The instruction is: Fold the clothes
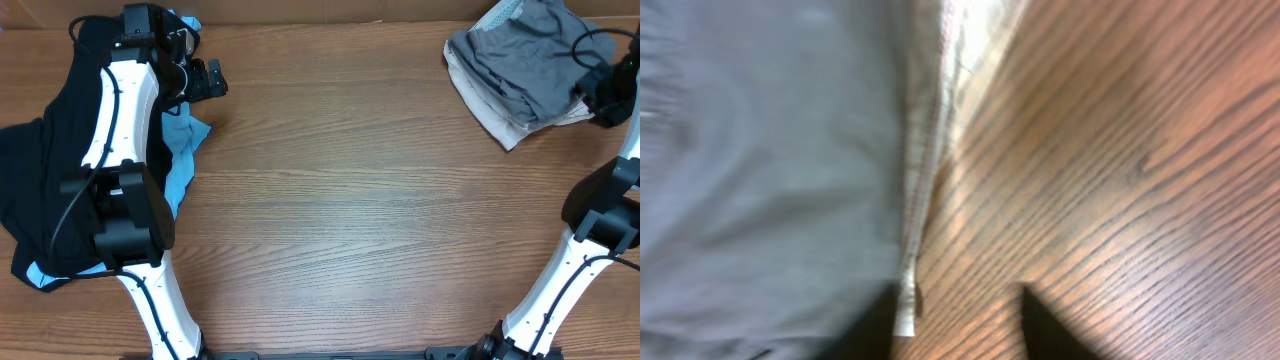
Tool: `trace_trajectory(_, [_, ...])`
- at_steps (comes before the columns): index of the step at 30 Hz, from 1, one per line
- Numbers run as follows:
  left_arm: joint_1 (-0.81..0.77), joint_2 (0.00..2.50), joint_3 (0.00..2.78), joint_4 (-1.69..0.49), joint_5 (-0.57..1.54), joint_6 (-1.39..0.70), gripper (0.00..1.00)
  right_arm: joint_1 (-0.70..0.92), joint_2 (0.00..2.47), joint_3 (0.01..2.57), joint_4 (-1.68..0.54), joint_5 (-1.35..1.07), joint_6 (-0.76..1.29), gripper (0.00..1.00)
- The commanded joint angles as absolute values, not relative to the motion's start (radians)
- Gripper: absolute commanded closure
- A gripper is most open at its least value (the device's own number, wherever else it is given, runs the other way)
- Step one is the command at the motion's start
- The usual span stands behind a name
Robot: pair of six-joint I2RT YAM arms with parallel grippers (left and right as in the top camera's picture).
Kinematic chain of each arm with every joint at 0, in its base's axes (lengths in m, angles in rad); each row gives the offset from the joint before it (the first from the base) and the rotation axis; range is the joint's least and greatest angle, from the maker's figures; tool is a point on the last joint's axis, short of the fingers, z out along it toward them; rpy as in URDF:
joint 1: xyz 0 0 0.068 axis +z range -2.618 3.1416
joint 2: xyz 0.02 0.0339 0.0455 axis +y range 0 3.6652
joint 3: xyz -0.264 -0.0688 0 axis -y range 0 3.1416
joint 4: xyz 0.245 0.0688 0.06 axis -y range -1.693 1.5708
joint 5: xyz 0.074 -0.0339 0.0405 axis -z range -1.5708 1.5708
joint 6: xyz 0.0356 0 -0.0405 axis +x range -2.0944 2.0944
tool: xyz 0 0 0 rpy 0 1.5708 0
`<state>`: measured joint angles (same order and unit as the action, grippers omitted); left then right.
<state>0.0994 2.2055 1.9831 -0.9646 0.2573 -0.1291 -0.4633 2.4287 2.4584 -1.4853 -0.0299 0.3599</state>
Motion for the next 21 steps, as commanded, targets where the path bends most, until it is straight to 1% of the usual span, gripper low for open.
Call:
trace_trajectory(1, [0.095,2.204,1.983,-0.964,0.252,-0.138,0.00,-0.448,2.432,2.393,-1.461,-0.057,0.371,0.95])
trace_trajectory(7, [0.095,2.204,1.983,-0.964,0.252,-0.138,0.00,-0.414,2.432,2.210,-1.368,-0.101,0.377,0.95])
trace_trajectory(12, [0.095,2.204,1.983,-0.964,0.252,-0.138,0.00,-0.377,2.432,2.028,-1.202,-0.169,0.423,0.96])
trace_trajectory(15, [0.095,2.204,1.983,-0.963,0.252,-0.138,0.00,-0.338,2.432,1.978,-1.121,-0.241,0.424,0.96])
trace_trajectory(21, [0.095,2.204,1.983,-0.963,0.252,-0.138,0.00,-0.245,2.432,1.977,-0.996,-0.249,0.472,0.96])
